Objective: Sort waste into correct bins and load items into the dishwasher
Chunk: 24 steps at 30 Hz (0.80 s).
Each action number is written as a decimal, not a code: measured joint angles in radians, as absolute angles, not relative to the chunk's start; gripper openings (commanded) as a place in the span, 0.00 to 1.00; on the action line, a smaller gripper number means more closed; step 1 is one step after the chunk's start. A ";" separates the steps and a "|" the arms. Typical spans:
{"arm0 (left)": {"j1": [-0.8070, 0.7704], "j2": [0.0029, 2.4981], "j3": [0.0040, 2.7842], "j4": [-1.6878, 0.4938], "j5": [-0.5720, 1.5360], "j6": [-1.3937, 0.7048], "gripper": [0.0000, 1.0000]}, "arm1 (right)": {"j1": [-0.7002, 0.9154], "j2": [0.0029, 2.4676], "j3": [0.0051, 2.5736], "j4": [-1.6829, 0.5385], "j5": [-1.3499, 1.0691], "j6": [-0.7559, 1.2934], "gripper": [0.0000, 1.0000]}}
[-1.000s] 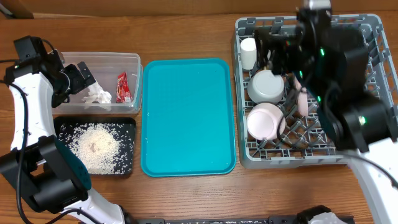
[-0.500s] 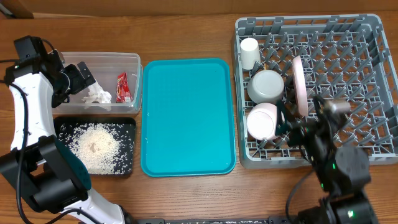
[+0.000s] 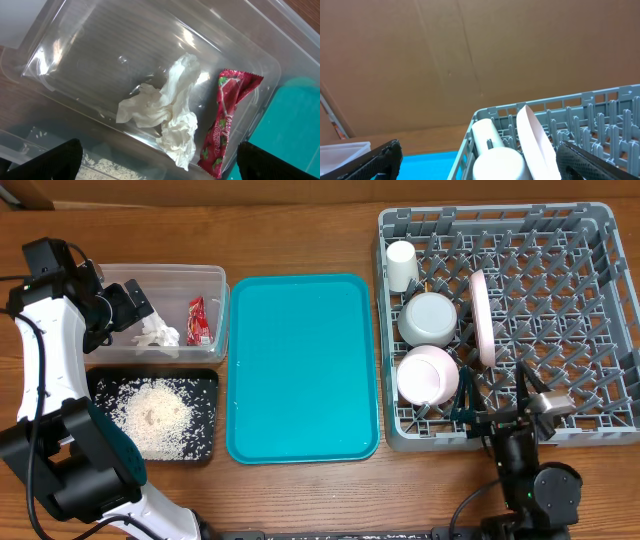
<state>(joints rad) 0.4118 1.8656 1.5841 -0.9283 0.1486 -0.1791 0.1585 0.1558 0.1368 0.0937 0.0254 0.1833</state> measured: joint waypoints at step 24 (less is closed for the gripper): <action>0.412 1.866 1.584 -0.928 0.149 -0.179 1.00 | 0.086 0.015 0.018 -0.086 -0.052 0.119 1.00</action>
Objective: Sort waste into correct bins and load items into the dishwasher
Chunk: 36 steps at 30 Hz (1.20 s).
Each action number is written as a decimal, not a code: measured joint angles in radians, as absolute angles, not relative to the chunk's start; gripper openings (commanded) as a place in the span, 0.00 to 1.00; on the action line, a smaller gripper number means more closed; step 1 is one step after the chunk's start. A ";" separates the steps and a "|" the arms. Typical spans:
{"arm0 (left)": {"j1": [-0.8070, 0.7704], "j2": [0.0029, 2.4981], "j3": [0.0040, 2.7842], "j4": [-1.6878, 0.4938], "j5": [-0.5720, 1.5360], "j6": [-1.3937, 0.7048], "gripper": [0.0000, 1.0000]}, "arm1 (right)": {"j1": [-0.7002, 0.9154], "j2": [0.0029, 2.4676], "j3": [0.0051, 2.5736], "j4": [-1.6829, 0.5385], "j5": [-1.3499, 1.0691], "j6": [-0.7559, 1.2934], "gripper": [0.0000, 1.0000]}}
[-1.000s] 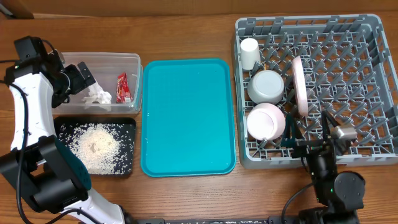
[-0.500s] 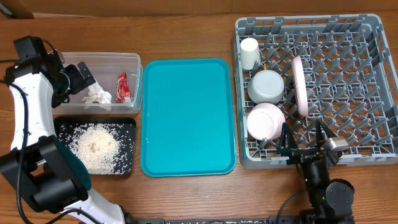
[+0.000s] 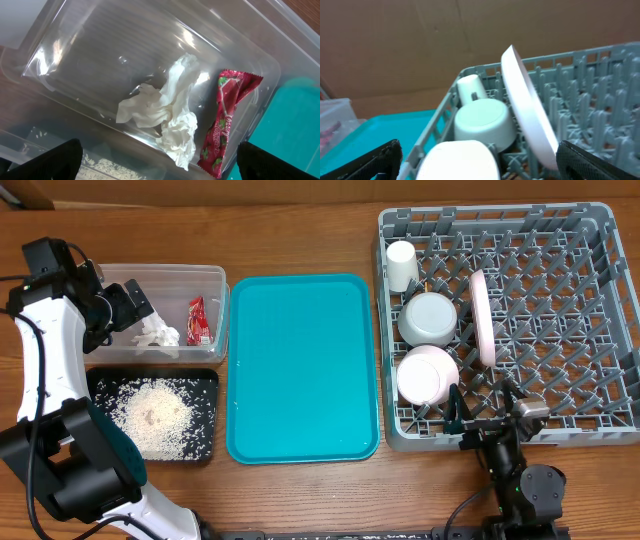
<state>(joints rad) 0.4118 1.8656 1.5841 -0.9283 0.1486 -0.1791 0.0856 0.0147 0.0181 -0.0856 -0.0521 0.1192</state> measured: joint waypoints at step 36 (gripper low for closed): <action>0.412 1.866 1.584 -0.928 0.149 -0.179 1.00 | 0.047 0.015 0.018 -0.083 -0.078 -0.037 1.00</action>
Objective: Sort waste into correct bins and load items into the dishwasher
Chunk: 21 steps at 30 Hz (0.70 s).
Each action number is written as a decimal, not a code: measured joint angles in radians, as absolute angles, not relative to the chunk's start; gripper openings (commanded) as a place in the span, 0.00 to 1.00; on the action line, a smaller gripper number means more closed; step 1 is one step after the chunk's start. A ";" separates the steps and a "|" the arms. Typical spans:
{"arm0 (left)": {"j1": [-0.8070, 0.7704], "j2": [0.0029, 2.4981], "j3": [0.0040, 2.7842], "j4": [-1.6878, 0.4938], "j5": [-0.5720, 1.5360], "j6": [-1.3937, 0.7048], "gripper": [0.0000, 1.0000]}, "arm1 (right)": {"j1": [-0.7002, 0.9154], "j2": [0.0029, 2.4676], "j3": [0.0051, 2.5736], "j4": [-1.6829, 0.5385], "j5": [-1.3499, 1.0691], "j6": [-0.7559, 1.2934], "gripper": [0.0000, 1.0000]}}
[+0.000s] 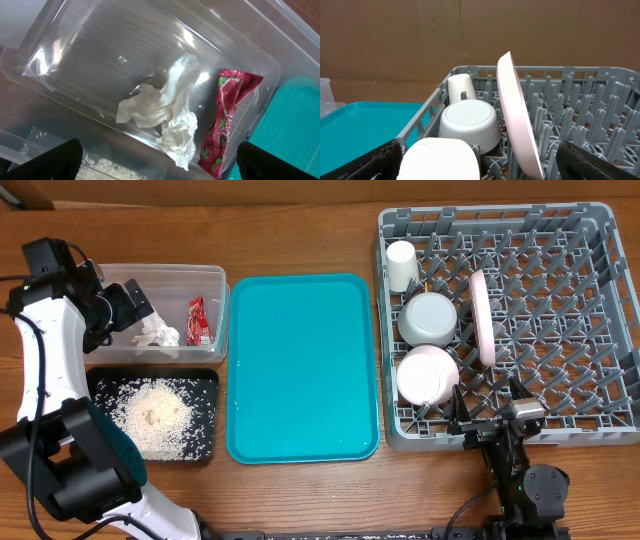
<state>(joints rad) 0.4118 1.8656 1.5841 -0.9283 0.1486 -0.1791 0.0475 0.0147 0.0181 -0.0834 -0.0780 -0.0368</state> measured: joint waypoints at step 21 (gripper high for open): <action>0.373 1.842 1.584 -0.928 0.148 -0.179 1.00 | 0.047 0.015 0.018 -0.083 -0.078 -0.037 1.00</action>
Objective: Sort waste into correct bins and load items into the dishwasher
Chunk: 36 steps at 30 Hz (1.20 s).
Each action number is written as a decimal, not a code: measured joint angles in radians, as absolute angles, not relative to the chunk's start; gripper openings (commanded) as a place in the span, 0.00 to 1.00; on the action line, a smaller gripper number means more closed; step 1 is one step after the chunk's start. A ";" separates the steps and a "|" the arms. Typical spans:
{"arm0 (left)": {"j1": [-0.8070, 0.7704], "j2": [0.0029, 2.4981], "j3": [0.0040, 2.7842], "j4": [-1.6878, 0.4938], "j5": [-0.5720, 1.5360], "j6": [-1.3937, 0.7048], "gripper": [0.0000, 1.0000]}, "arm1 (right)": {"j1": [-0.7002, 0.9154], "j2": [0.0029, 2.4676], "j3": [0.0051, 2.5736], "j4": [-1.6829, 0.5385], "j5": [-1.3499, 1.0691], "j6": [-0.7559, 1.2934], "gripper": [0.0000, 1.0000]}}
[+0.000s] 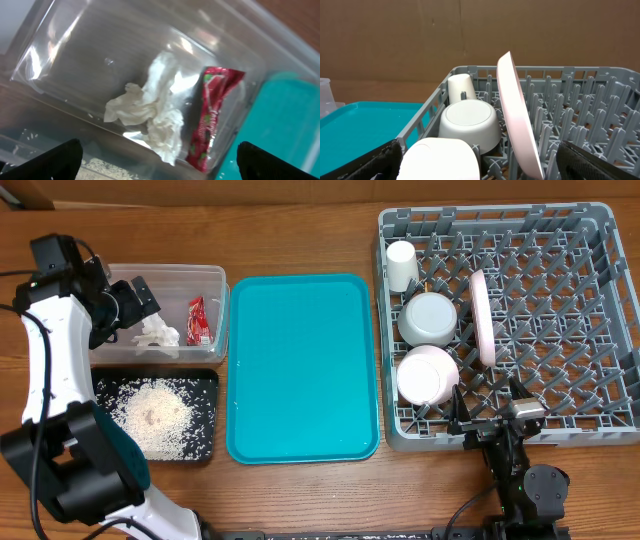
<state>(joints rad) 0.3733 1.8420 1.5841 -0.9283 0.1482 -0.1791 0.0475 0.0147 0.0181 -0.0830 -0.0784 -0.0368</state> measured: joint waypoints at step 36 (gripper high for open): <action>-0.124 0.736 1.132 -0.963 0.153 -0.179 1.00 | 0.047 0.015 0.018 -0.082 -0.078 -0.036 1.00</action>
<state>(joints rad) -0.1238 0.7361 1.1316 -0.9634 0.1528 -0.1787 0.0471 0.0147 0.0181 -0.0822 -0.0784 -0.0360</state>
